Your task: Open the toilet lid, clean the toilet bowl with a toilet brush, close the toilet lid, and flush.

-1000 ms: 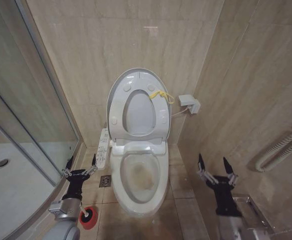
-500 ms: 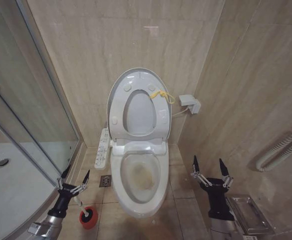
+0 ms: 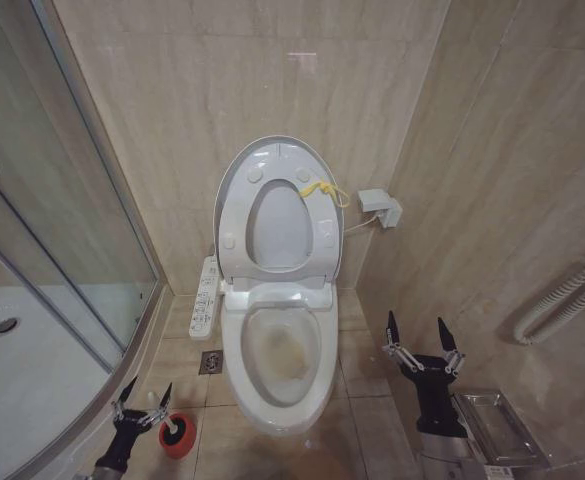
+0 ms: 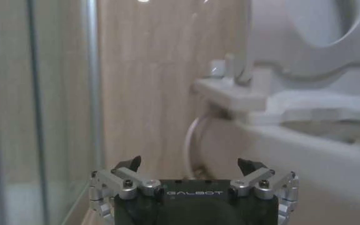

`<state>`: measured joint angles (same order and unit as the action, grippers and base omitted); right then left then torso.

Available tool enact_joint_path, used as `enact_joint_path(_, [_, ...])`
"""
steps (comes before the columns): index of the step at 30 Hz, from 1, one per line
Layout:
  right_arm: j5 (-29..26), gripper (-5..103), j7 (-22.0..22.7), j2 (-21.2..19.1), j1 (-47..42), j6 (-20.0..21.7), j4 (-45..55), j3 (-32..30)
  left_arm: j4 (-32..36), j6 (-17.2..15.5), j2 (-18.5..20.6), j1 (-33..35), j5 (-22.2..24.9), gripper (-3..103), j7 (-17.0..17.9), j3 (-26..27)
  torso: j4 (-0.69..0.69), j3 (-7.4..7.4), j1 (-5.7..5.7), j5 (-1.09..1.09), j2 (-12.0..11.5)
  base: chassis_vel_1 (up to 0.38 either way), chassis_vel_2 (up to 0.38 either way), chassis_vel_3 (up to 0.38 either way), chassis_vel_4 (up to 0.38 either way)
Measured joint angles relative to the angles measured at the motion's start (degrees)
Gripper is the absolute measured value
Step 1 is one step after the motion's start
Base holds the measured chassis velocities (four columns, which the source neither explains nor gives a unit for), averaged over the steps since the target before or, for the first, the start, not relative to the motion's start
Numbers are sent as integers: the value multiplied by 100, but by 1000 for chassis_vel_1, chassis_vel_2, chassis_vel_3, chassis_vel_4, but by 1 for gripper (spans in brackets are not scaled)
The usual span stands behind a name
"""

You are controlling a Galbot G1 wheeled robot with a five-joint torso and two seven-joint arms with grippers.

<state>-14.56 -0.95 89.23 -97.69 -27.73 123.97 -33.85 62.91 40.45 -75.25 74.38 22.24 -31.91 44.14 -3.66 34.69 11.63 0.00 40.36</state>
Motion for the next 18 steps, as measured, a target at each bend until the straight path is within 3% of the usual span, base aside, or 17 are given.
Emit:
enact_joint_path(7, [-97,100,7,-88,107,-48,-162,-5,-340,-49,-108,-78,-242,100,313,21,-1,0,0,0,0,0,0,0,0])
enact_joint_path(18, [-166,100,13,-149,185,-89,-300,-3,-621,-81,-163,-216,-350,103,415,10,-1,0,0,0,0,0,0,0,0])
